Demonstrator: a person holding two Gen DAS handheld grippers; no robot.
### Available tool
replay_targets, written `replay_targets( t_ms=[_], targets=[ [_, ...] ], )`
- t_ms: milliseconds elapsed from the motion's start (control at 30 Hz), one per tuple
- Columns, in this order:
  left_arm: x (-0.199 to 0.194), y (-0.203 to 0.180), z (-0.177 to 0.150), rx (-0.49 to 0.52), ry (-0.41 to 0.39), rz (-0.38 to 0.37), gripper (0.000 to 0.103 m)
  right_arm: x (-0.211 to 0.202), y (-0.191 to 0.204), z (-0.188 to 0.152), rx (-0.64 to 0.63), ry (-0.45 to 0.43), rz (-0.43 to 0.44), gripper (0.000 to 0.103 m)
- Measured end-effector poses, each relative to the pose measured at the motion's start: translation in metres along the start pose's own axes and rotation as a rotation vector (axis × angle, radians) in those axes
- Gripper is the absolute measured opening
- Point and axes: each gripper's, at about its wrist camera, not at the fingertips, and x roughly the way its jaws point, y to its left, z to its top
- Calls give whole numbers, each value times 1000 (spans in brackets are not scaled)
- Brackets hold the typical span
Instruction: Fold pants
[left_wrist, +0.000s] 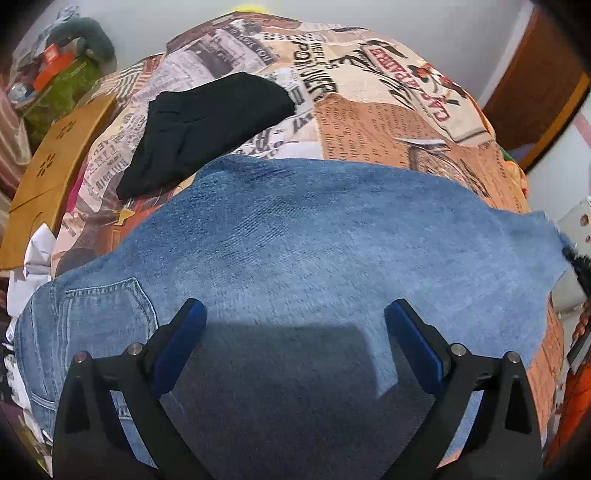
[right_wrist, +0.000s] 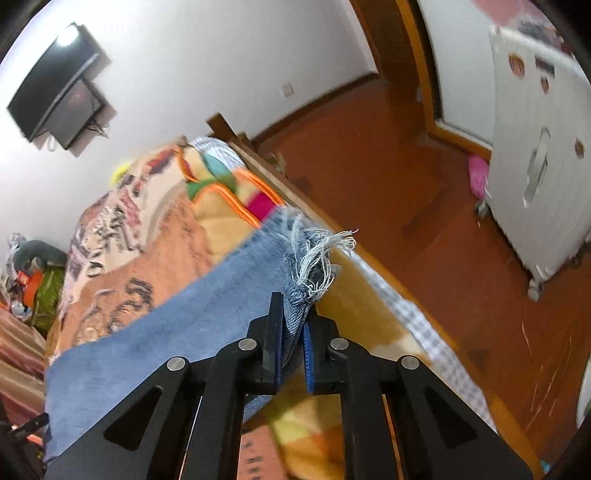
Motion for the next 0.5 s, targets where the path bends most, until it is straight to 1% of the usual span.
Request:
replay_targets(
  t_ms=[67, 167, 300, 400, 500],
  targets=[
    [-8, -4, -2, 15, -9, -9, 101, -14, 9, 6, -22, -26, 25, 8],
    [-23, -7, -6, 25, -39, -20, 101, -44, 30, 17, -78, -89, 60, 8],
    [-46, -8, -8, 30, -88, -31, 101, -83, 69, 29, -157, -161, 138, 8],
    [-67, -8, -11, 39, -135, -37, 101, -104, 102, 30, -226, -197, 199, 8],
    [-85, -9, -13, 58, -176, -30, 101, -119, 136, 25, -292, -213, 264, 8]
  ],
)
